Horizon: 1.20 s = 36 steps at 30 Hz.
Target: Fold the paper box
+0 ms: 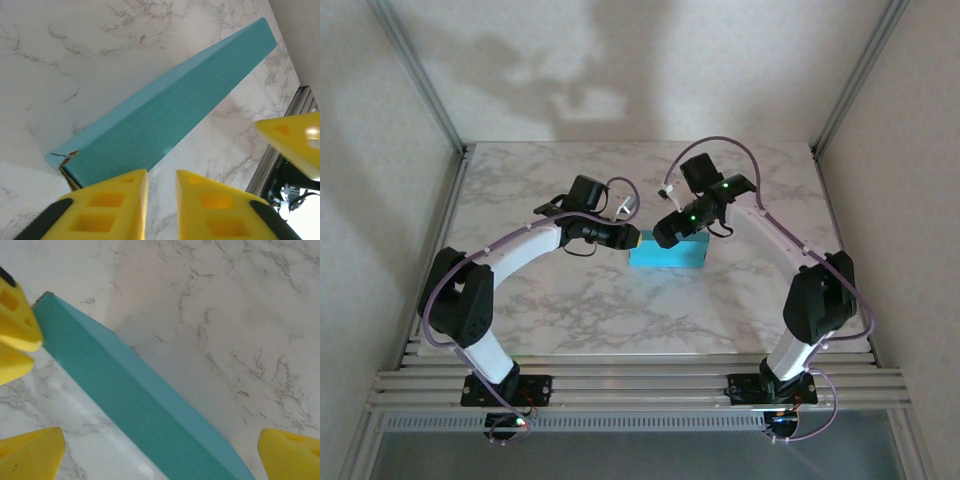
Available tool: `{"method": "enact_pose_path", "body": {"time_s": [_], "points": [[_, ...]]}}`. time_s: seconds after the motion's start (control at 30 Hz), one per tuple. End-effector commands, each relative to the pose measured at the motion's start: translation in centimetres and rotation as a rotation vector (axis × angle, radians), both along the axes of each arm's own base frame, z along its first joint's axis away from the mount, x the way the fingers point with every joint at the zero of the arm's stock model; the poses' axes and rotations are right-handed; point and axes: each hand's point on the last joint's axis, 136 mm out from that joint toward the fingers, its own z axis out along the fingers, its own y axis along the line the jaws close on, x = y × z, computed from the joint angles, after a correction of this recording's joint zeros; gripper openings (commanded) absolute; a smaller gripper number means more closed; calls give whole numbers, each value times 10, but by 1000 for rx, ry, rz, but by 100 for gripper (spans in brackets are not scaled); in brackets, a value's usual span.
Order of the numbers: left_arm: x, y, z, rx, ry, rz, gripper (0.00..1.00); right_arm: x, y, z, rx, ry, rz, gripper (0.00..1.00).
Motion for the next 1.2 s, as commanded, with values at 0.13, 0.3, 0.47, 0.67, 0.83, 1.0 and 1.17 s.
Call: {"method": "enact_pose_path", "body": {"time_s": [0.13, 0.3, 0.47, 0.67, 0.83, 1.0, 1.17], "points": [[7, 6, 43, -33, -80, 74, 39, -6, 16, -27, -76, 48, 73, 99], [12, 11, 95, -138, -195, 118, 45, -13, 22, -39, -83, 77, 78, 96], [15, 28, 118, -198, -268, 180, 46, -26, 23, -47, -90, 103, 70, 89], [10, 38, 133, -256, -324, 214, 47, -37, 19, -54, -121, 89, 48, 78], [5, 45, 149, -282, -386, 244, 50, -40, 15, -56, -162, 41, 27, 64], [1, 50, 151, -295, -405, 260, 80, -38, 11, -54, -224, -35, -10, 48], [-4, 57, 162, -298, -454, 282, 99, -31, 11, -47, -323, -146, -34, 33]]}}
